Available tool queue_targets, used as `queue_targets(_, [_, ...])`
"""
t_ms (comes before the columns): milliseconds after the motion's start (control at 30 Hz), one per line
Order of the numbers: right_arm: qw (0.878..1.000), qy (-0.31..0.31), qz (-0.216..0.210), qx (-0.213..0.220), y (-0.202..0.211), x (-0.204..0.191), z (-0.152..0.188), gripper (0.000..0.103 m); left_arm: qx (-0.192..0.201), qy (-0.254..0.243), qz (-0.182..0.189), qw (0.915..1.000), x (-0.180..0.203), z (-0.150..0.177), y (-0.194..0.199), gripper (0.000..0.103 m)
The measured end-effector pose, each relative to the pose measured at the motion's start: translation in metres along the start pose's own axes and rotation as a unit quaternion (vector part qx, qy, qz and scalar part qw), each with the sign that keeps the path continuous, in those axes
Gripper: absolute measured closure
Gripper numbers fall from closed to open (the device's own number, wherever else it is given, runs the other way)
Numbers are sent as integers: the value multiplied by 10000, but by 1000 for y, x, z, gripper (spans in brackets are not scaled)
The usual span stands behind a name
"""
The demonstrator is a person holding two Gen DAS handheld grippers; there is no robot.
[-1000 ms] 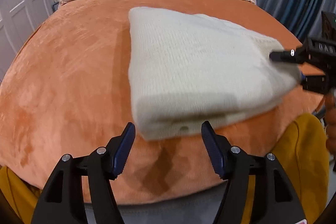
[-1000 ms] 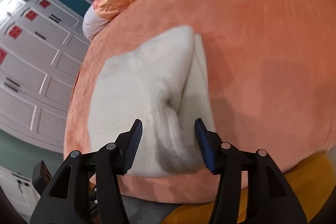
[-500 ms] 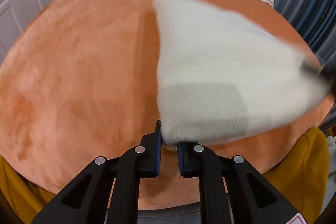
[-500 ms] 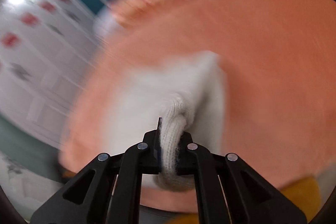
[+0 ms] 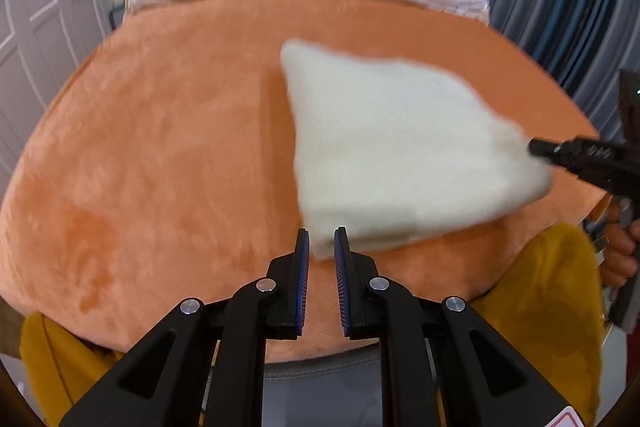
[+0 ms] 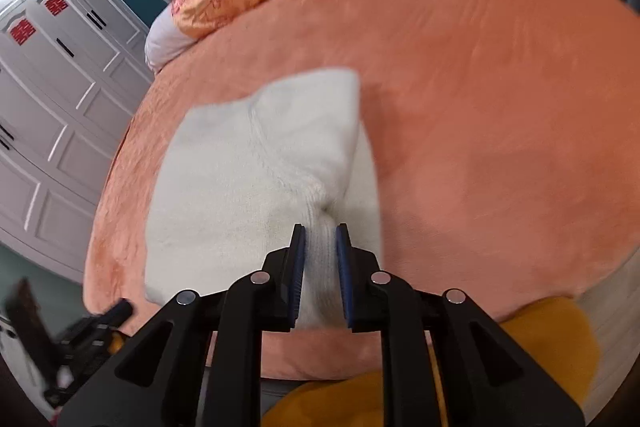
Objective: Fold small clothes
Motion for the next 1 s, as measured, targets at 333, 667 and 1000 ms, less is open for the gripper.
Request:
queue_targets(333, [9860, 1182, 544, -1044, -66, -18, 36, 94, -214, -288, 20, 9994, 50, -30, -58, 90])
queue_targets(667, [9879, 1264, 581, -681, -54, -25, 0, 94, -790, -112, -303, 9964, 41, -8, -91, 90])
queue_targets(1000, [9907, 1182, 292, -602, -57, -41, -27, 91, -651, 105, -130, 9977, 45, -28, -79, 90])
Point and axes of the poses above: each gripper's, at about its wrist camera, not at the fingertips, and y roughly against the way its jaws point, x to its right, z to its underside, the point moved 6 cm from there along -y, roughly the way its jaws point, and after that the axes turned 11 degrees about x, right-handed, at the moved point
